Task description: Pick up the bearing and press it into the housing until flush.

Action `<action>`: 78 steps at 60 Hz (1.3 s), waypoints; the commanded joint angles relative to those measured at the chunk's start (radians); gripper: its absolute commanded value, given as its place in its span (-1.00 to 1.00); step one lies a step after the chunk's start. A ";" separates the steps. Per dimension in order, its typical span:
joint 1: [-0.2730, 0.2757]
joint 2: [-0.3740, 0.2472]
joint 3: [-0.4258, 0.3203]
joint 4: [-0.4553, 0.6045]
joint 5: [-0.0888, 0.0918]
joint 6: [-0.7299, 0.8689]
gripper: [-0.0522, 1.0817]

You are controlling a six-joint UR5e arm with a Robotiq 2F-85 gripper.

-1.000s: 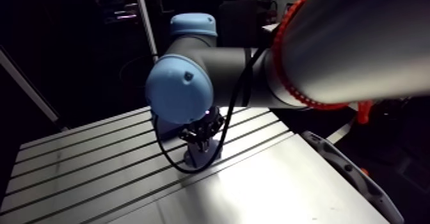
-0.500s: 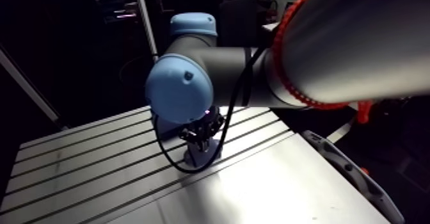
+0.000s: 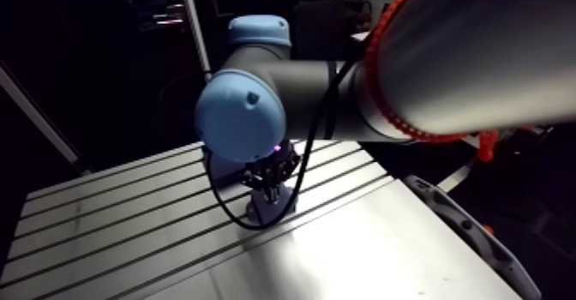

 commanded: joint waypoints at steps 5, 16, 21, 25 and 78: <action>0.003 -0.062 -0.012 0.045 0.001 -0.002 0.86; 0.003 -0.101 -0.022 0.090 -0.001 -0.002 0.86; 0.002 -0.109 -0.026 0.102 -0.001 -0.002 0.83; 0.003 -0.116 -0.036 0.124 -0.002 -0.002 0.63; 0.012 -0.230 -0.367 0.562 -0.007 0.092 -0.89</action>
